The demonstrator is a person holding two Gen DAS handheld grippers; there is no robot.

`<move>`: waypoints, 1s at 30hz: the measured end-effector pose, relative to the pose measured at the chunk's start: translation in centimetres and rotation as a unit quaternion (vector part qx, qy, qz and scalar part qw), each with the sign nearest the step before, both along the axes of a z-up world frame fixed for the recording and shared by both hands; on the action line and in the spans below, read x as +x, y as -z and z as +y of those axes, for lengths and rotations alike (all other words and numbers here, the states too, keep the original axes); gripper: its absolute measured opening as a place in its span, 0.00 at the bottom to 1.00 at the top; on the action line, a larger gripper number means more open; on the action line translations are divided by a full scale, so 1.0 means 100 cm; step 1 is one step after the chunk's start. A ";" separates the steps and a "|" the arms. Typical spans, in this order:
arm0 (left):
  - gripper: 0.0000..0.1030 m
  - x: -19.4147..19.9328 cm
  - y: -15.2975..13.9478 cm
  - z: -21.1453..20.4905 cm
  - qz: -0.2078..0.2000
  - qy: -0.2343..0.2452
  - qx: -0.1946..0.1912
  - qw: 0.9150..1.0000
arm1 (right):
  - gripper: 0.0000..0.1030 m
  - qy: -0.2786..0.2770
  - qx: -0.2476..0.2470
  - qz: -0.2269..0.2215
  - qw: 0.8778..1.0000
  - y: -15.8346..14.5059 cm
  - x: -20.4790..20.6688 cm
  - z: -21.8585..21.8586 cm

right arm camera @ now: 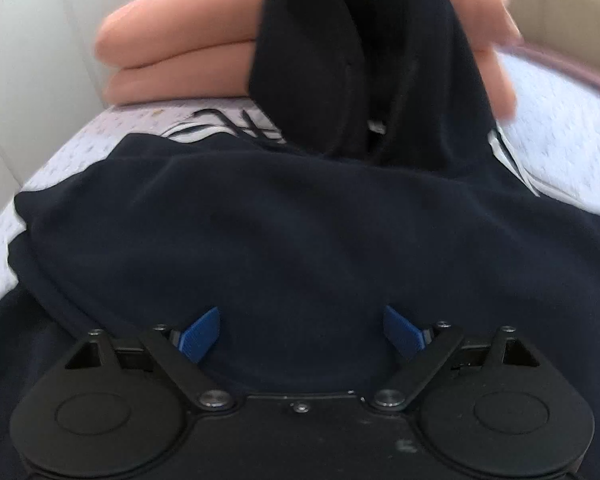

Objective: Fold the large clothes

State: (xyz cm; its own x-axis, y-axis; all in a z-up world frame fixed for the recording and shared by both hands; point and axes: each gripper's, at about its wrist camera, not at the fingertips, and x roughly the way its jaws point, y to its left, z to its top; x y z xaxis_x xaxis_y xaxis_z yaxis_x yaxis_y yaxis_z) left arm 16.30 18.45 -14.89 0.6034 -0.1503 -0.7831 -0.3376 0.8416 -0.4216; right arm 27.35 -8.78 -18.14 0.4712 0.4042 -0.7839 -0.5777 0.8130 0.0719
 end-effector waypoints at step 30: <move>0.05 0.327 -0.025 -0.066 -0.138 0.152 0.030 0.978 | 0.09 0.053 0.088 -0.192 0.976 -0.187 0.180 0.009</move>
